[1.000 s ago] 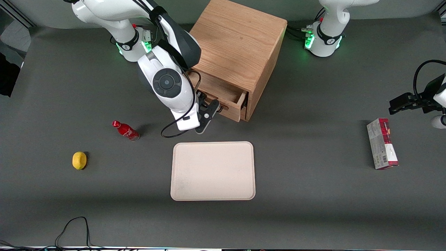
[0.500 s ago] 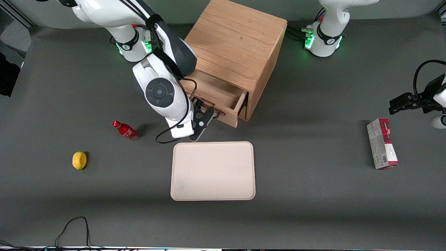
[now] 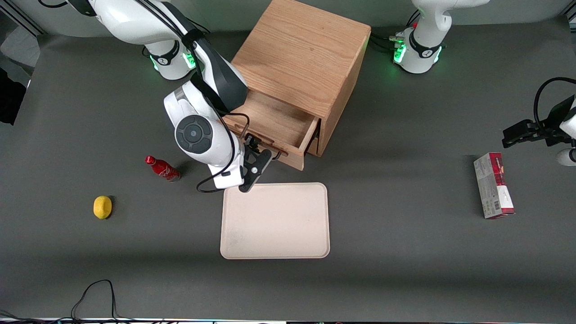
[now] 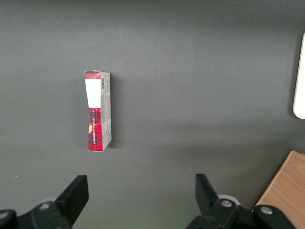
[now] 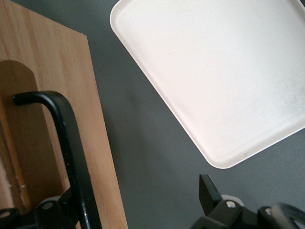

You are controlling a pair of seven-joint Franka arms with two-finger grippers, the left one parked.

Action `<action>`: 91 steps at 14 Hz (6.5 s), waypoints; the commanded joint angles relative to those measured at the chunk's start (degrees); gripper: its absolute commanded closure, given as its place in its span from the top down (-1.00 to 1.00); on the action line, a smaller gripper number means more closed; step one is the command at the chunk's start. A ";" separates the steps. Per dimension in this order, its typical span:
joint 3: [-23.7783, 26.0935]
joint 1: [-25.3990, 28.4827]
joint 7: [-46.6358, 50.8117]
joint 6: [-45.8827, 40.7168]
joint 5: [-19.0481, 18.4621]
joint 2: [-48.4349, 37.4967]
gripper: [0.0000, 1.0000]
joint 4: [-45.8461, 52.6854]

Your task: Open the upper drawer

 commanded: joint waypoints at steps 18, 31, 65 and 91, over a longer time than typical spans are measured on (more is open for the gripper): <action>0.13 -4.58 -5.42 -1.66 1.29 3.65 1.00 6.87; 0.40 -7.39 -5.68 -1.58 1.29 6.99 1.00 11.88; -3.55 -11.61 -5.95 -20.38 0.67 -7.66 1.00 9.81; -8.13 -19.43 18.31 -12.82 -5.65 -33.18 1.00 -13.88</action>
